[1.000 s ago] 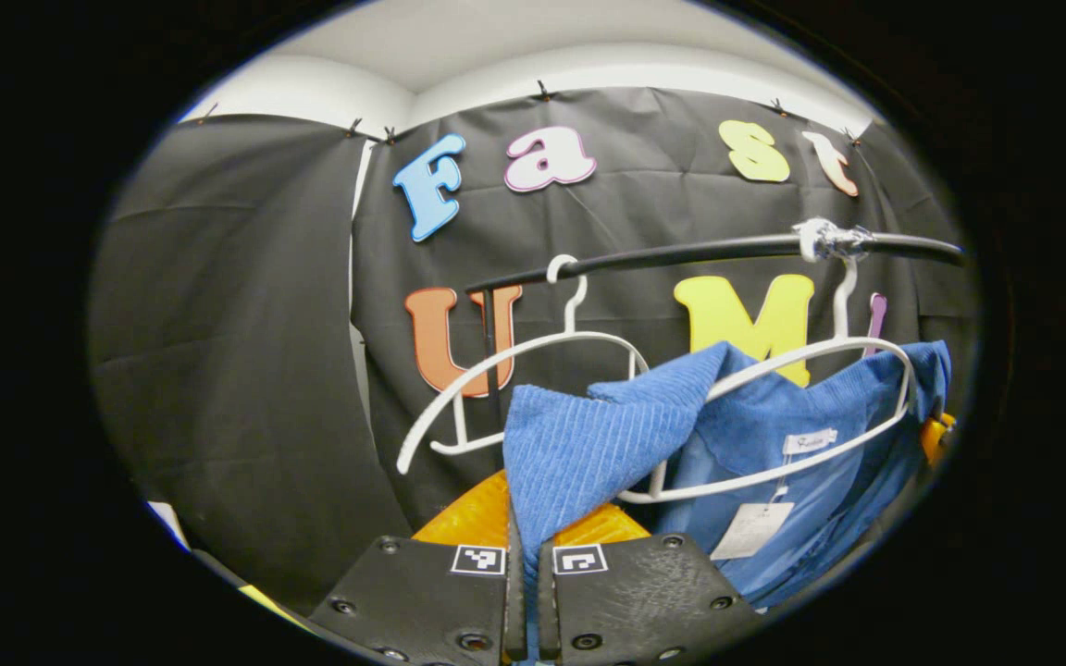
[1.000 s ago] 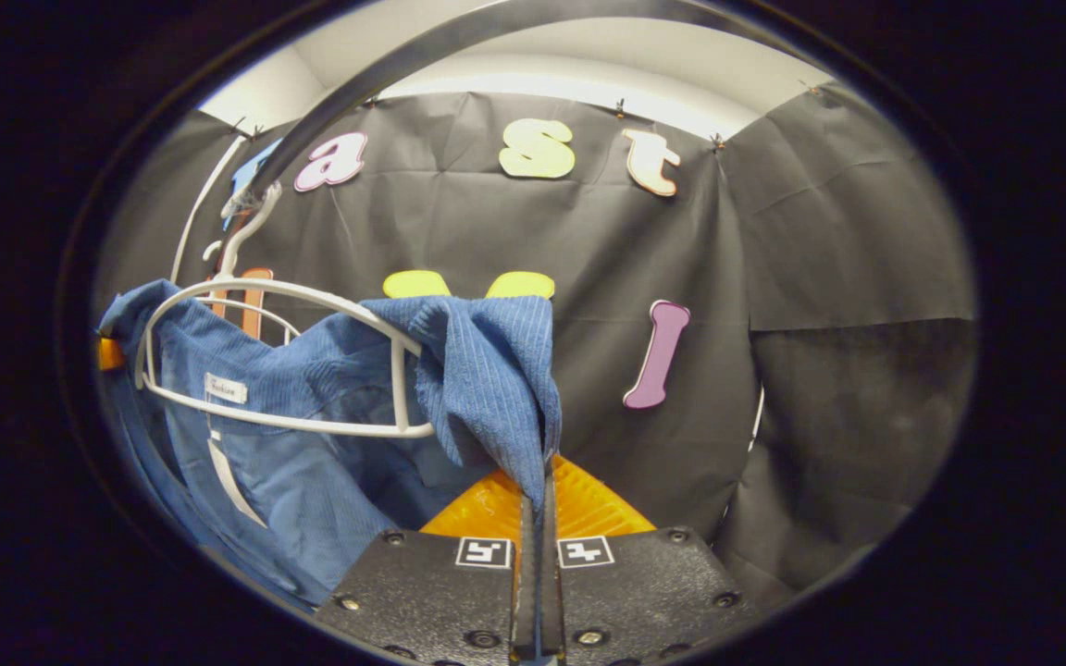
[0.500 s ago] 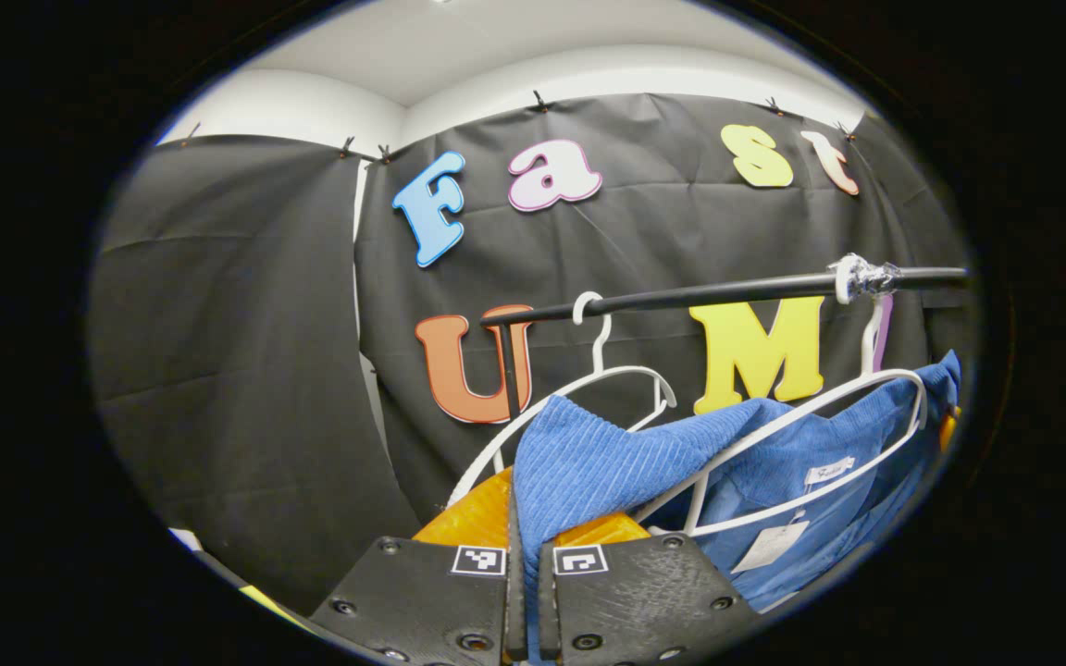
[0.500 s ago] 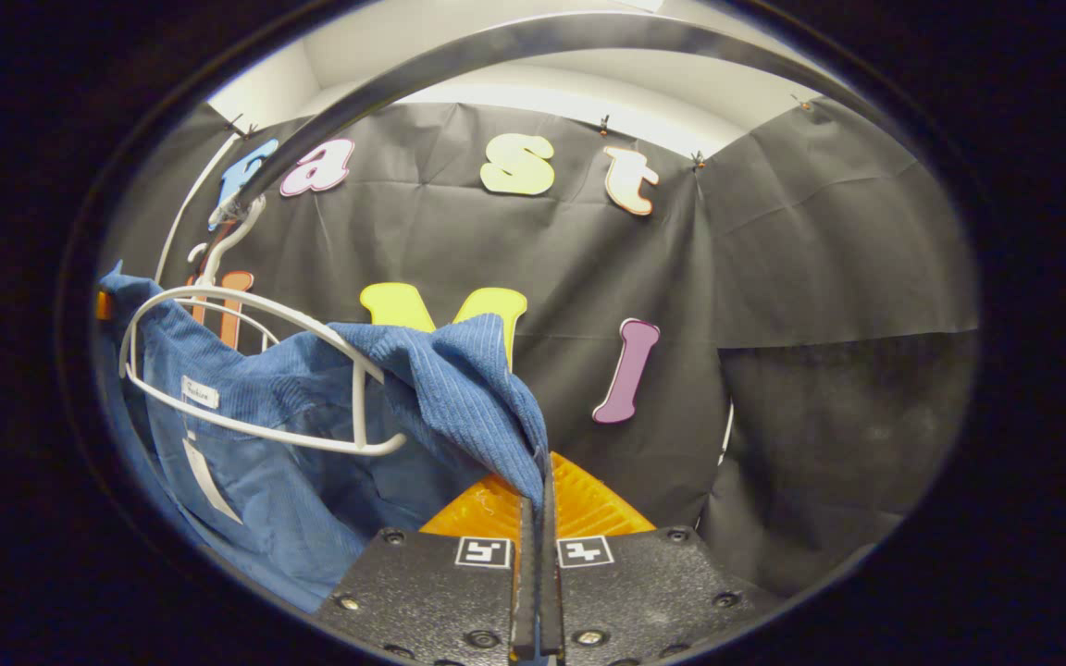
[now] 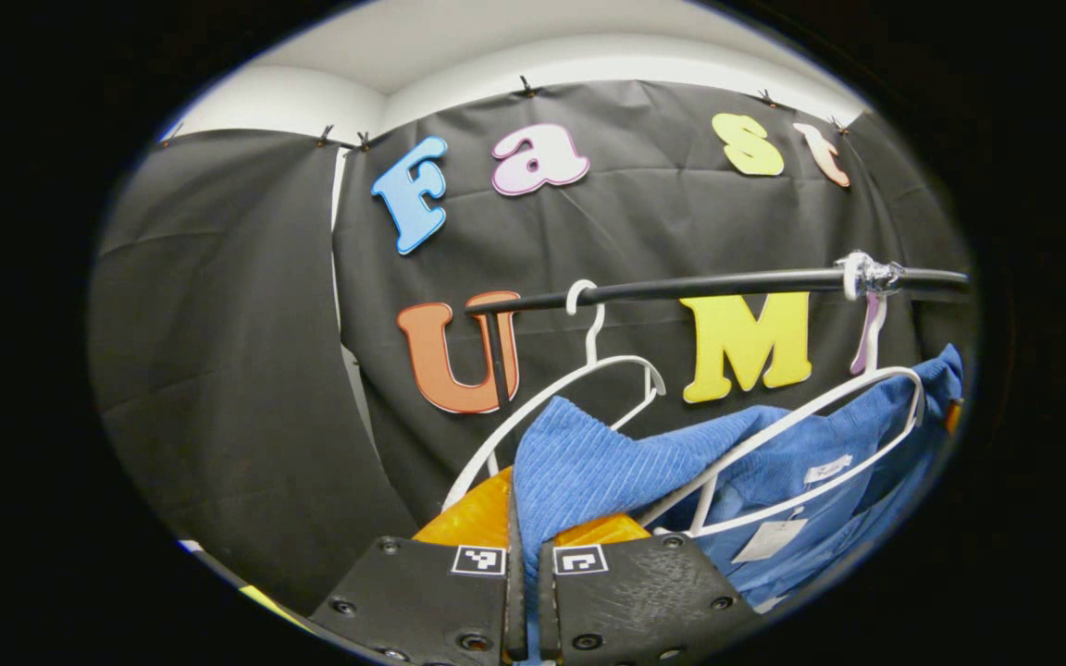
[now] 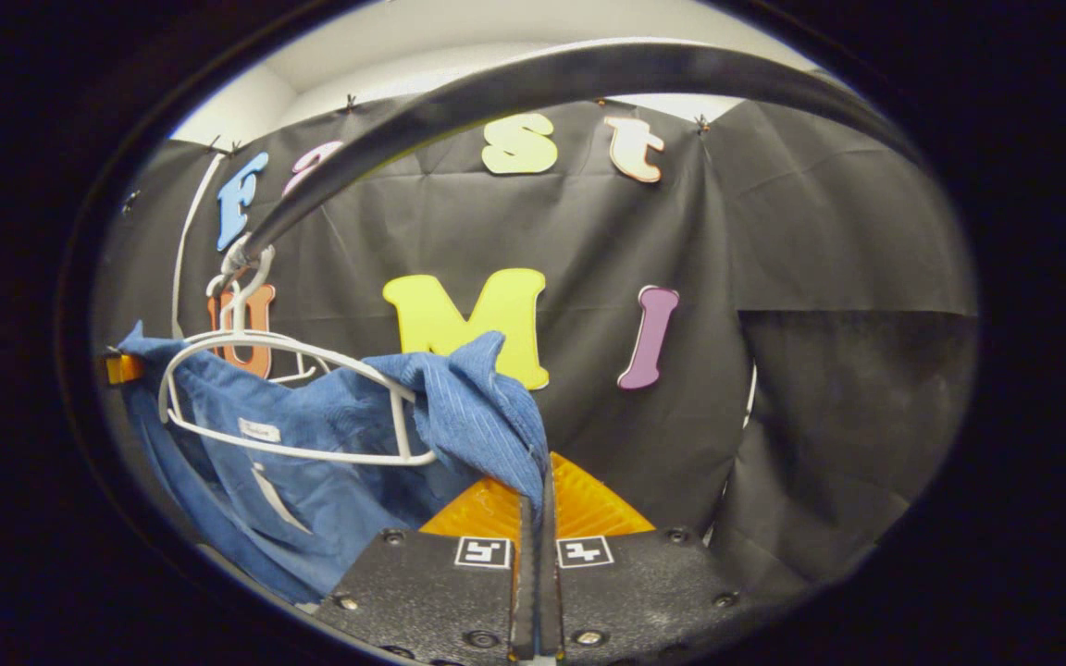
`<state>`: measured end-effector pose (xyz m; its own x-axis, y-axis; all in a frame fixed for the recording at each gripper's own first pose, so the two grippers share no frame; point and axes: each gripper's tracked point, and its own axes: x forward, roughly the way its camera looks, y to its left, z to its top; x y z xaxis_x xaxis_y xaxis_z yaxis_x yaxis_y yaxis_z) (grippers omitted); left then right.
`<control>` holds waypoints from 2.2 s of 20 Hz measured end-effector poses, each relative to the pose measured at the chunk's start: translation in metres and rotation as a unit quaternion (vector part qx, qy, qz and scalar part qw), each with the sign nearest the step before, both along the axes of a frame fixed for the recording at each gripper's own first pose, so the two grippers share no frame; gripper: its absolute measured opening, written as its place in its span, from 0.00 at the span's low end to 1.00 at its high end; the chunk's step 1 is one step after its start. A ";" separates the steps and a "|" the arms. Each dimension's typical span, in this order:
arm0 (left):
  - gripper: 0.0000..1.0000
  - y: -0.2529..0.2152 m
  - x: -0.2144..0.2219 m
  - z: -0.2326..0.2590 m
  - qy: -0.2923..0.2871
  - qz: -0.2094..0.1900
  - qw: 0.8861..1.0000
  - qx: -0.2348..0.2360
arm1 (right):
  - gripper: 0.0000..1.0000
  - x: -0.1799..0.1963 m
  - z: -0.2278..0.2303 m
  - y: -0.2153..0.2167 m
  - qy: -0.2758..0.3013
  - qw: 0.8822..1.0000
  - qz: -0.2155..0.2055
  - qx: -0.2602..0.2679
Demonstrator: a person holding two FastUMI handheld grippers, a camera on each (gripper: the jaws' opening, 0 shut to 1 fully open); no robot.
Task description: Grasp the clothes on the hanger with both hands and then place them into the laundry hamper below.
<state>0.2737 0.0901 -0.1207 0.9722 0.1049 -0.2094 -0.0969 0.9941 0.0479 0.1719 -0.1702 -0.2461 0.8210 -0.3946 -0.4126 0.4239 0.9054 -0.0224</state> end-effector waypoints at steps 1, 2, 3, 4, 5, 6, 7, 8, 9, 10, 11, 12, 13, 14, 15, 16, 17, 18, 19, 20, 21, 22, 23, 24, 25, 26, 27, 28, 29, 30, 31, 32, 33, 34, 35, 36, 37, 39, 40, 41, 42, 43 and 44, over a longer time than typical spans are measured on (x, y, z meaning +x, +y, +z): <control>0.08 0.002 0.002 0.001 0.001 -0.002 1.000 -0.003 | 0.05 -0.002 0.001 0.003 0.001 1.000 -0.001 0.014; 0.05 0.005 0.003 0.003 0.001 -0.004 1.000 -0.007 | 0.05 -0.005 0.002 0.001 0.001 1.000 -0.004 0.021; 0.08 0.006 0.005 0.005 0.001 -0.008 1.000 -0.011 | 0.05 -0.007 0.004 -0.005 -0.002 1.000 -0.011 0.022; 0.05 0.006 0.008 0.006 0.001 -0.012 1.000 -0.012 | 0.05 -0.006 0.008 -0.008 -0.006 1.000 -0.015 0.019; 0.05 0.007 0.012 0.007 0.002 -0.018 1.000 -0.014 | 0.05 -0.006 0.013 -0.012 -0.009 1.000 -0.020 0.014; 0.05 0.007 0.015 0.008 0.003 -0.027 1.000 -0.016 | 0.05 -0.006 0.019 -0.016 -0.014 1.000 -0.022 0.008; 0.05 0.007 0.019 0.008 0.007 -0.036 0.999 -0.021 | 0.05 -0.008 0.023 -0.021 -0.019 0.999 -0.030 0.003; 0.05 0.008 0.025 0.007 0.012 -0.046 0.999 -0.025 | 0.05 -0.009 0.027 -0.026 -0.023 0.999 -0.035 0.003; 0.05 0.009 0.030 0.003 0.021 -0.055 0.998 -0.026 | 0.05 -0.010 0.028 -0.028 -0.026 0.999 -0.042 0.002; 0.05 0.011 0.034 -0.002 0.029 -0.065 0.997 -0.020 | 0.05 -0.011 0.028 -0.032 -0.025 0.999 -0.047 -0.004; 0.05 0.011 0.036 -0.006 0.035 -0.076 0.996 -0.012 | 0.05 -0.010 0.028 -0.034 -0.028 0.998 -0.050 -0.007; 0.05 0.012 0.039 -0.011 0.039 -0.082 0.996 -0.003 | 0.05 -0.009 0.026 -0.036 -0.026 0.998 -0.051 -0.014; 0.05 0.012 0.042 -0.017 0.043 -0.090 0.995 0.002 | 0.05 -0.009 0.023 -0.038 -0.024 0.998 -0.054 -0.020; 0.05 0.011 0.044 -0.023 0.048 -0.099 0.994 0.004 | 0.05 -0.010 0.021 -0.039 -0.023 0.998 -0.060 -0.022; 0.05 0.011 0.045 -0.032 0.054 -0.106 0.993 0.005 | 0.05 -0.010 0.018 -0.037 -0.020 0.998 -0.064 -0.018; 0.05 0.012 0.044 -0.039 0.059 -0.111 0.992 0.004 | 0.05 -0.011 0.013 -0.037 -0.017 0.997 -0.068 -0.014; 0.05 0.012 0.044 -0.044 0.063 -0.118 0.991 -0.001 | 0.05 -0.011 0.008 -0.039 -0.015 0.997 -0.073 -0.012; 0.05 0.011 0.045 -0.048 0.064 -0.125 0.990 -0.006 | 0.05 -0.012 0.004 -0.040 -0.014 0.997 -0.079 -0.011; 0.05 0.010 0.046 -0.050 0.065 -0.130 0.989 -0.009 | 0.05 -0.013 0.000 -0.041 -0.014 0.996 -0.083 -0.007; 0.05 0.009 0.045 -0.053 0.064 -0.135 0.989 -0.012 | 0.05 -0.014 -0.004 -0.042 -0.014 0.996 -0.088 -0.002; 0.05 0.007 0.046 -0.056 0.065 -0.139 0.988 -0.017 | 0.05 -0.017 -0.009 -0.042 -0.014 0.995 -0.094 0.006; 0.05 0.004 0.045 -0.059 0.063 -0.144 0.987 -0.022 | 0.05 -0.018 -0.014 -0.041 -0.015 0.995 -0.099 0.013; 0.05 0.003 0.046 -0.061 0.064 -0.147 0.987 -0.030 | 0.05 -0.019 -0.018 -0.043 -0.015 0.994 -0.106 0.015; 0.05 0.002 0.046 -0.063 0.065 -0.149 0.986 -0.039 | 0.05 -0.020 -0.020 -0.044 -0.015 0.994 -0.108 0.017; 0.05 0.001 0.046 -0.065 0.063 -0.149 0.986 -0.050 | 0.05 -0.022 -0.024 -0.044 -0.018 0.993 -0.113 0.021; 0.05 0.000 0.046 -0.067 0.063 -0.149 0.985 -0.062 | 0.05 -0.023 -0.026 -0.044 -0.019 0.993 -0.116 0.028; 0.05 -0.003 0.046 -0.070 0.063 -0.150 0.984 -0.072 | 0.05 -0.025 -0.031 -0.044 -0.019 0.992 -0.121 0.035; 0.05 -0.006 0.045 -0.074 0.068 -0.150 0.983 -0.078 | 0.05 -0.027 -0.037 -0.043 -0.017 0.991 -0.124 0.048; 0.05 -0.007 0.044 -0.078 0.071 -0.150 0.983 -0.078 | 0.05 -0.029 -0.041 -0.039 -0.016 0.990 -0.126 0.060; 0.05 -0.008 0.042 -0.083 0.075 -0.150 0.983 -0.076 | 0.05 -0.031 -0.047 -0.035 -0.013 0.989 -0.127 0.073; 0.05 -0.009 0.040 -0.087 0.077 -0.151 0.983 -0.073 | 0.05 -0.033 -0.052 -0.032 -0.012 0.988 -0.128 0.087; 0.05 -0.010 0.041 -0.091 0.082 -0.151 0.982 -0.071 | 0.05 -0.034 -0.058 -0.029 -0.009 0.986 -0.130 0.100; 0.05 -0.011 0.040 -0.093 0.084 -0.152 0.982 -0.073 | 0.05 -0.037 -0.065 -0.027 -0.006 0.985 -0.130 0.115; 0.05 -0.014 0.038 -0.095 0.086 -0.153 0.981 -0.078 | 0.05 -0.037 -0.070 -0.026 -0.002 0.983 -0.132 0.127; 0.05 -0.017 0.037 -0.097 0.087 -0.155 0.980 -0.084 | 0.05 -0.038 -0.075 -0.024 0.000 0.982 -0.133 0.137; 0.05 -0.019 0.037 -0.097 0.087 -0.156 0.980 -0.091 | 0.05 -0.039 -0.080 -0.023 0.002 0.980 -0.137 0.146; 0.05 -0.021 0.036 -0.098 0.089 -0.157 0.979 -0.097 | 0.05 -0.041 -0.087 -0.022 0.005 0.978 -0.139 0.153; 0.05 -0.026 0.033 -0.108 0.097 -0.157 0.977 -0.108 | 0.05 -0.044 -0.101 -0.021 0.017 0.977 -0.141 0.159; 0.05 -0.029 0.030 -0.114 0.103 -0.158 0.976 -0.114 | 0.05 -0.046 -0.107 -0.021 0.022 0.975 -0.145 0.165; 0.05 -0.033 0.027 -0.119 0.105 -0.159 0.974 -0.120 | 0.05 -0.047 -0.112 -0.020 0.027 0.975 -0.147 0.167; 0.05 -0.036 0.022 -0.124 0.109 -0.160 0.973 -0.126 | 0.05 -0.050 -0.118 -0.020 0.034 0.974 -0.150 0.165; 0.05 -0.040 0.017 -0.131 0.114 -0.160 0.972 -0.131 | 0.05 -0.054 -0.123 -0.021 0.041 0.974 -0.151 0.163; 0.05 -0.044 0.014 -0.135 0.116 -0.161 0.970 -0.137 | 0.06 -0.057 -0.129 -0.021 0.048 0.973 -0.151 0.168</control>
